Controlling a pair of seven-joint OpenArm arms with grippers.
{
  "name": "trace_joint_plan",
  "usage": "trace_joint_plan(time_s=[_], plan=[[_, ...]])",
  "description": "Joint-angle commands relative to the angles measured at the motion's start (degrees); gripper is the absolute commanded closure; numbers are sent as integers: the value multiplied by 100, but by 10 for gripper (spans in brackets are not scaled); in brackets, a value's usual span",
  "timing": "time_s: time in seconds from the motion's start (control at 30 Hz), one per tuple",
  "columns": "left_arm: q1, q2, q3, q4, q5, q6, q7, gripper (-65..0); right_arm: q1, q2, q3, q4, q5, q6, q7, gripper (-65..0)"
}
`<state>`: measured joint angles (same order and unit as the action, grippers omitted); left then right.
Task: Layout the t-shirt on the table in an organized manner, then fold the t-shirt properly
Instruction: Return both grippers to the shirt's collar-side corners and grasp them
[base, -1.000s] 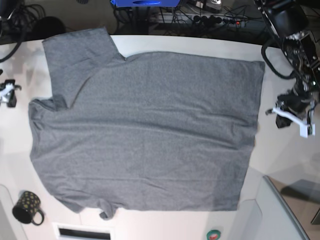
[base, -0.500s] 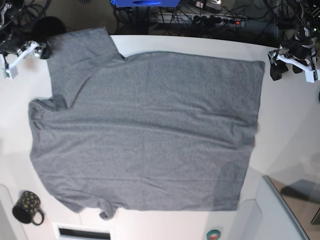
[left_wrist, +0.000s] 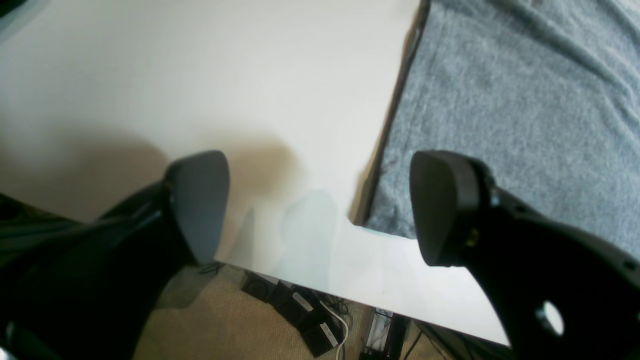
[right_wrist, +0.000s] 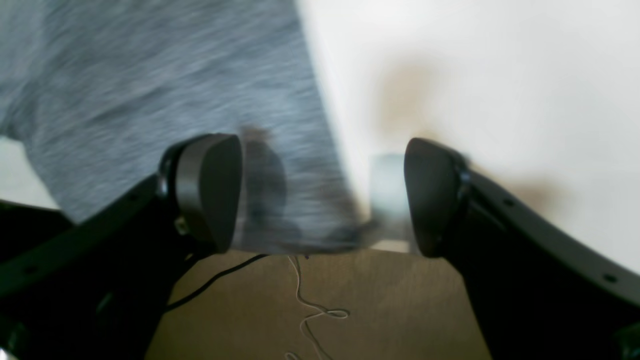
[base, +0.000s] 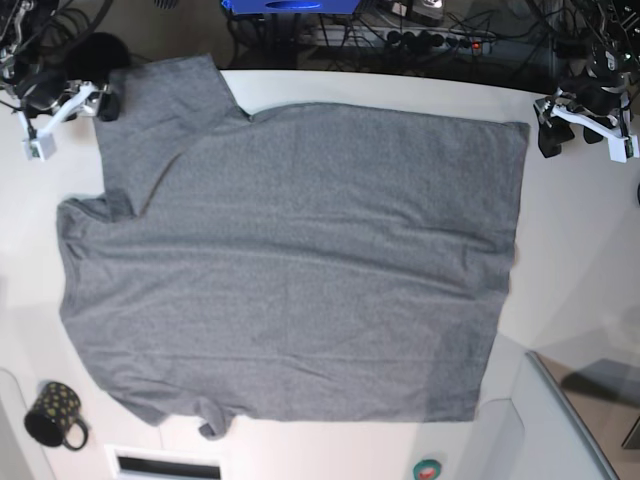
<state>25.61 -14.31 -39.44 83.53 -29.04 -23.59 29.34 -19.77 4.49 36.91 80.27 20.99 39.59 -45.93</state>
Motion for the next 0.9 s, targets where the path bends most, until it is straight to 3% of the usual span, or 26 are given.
trace_joint_plan(time_s=[0.0, 0.4, 0.63, 0.87], plan=[[2, -86, -34, 91, -81, -10, -108, -532, -137, -137, -117, -75, -143, 41, -422, -464], [-33, -86, -34, -146, -90, -10, -126, -532, -208, -199, -187, -75, -143, 41, -413, -458], [-33, -86, -34, -234, -99, -10, -134, -532, -172, -190, -187, -75, -143, 41, -413, -251], [-33, -77, -34, -295, -107, -10, -134, -532, -172, -190, -187, -93, -143, 41, -413, -189]])
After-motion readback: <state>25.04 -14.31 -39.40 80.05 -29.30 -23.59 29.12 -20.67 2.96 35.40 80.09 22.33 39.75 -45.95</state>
